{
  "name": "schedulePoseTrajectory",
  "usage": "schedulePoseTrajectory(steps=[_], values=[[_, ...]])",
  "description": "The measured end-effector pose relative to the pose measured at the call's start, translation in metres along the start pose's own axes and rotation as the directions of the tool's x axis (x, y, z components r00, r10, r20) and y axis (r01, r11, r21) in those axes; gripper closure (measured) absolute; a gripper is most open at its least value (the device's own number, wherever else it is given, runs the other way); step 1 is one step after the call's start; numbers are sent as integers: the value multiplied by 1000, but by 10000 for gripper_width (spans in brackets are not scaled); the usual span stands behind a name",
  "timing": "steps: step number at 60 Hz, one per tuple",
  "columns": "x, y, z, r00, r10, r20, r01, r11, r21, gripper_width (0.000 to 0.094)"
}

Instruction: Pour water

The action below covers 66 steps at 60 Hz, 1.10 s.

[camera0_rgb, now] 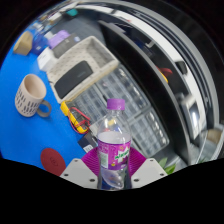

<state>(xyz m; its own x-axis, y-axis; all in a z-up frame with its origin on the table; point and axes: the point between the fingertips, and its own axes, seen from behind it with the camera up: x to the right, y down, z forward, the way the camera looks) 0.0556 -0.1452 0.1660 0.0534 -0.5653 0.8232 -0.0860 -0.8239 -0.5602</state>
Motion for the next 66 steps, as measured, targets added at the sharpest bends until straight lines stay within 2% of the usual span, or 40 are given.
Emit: schedulePoseTrajectory(steps=[8,16,24,29,34,38,45,51,60,66], values=[[-18,-44,1,962,-271,-29,272,961,48,603],[-44,-75,4,855,-516,-52,519,851,82,603],[-65,-98,7,681,-726,-96,733,674,94,605],[-71,-113,10,515,-841,-164,857,509,83,605],[-77,-129,8,377,-896,-234,926,370,75,606],[-85,-134,8,330,-912,-242,944,321,78,607],[-87,-137,6,349,-906,-239,937,341,76,602],[-79,-140,2,421,-873,-245,906,415,78,604],[-52,-136,-3,691,-695,-197,721,683,118,602],[-38,-125,-7,882,-452,-132,467,876,121,603]])
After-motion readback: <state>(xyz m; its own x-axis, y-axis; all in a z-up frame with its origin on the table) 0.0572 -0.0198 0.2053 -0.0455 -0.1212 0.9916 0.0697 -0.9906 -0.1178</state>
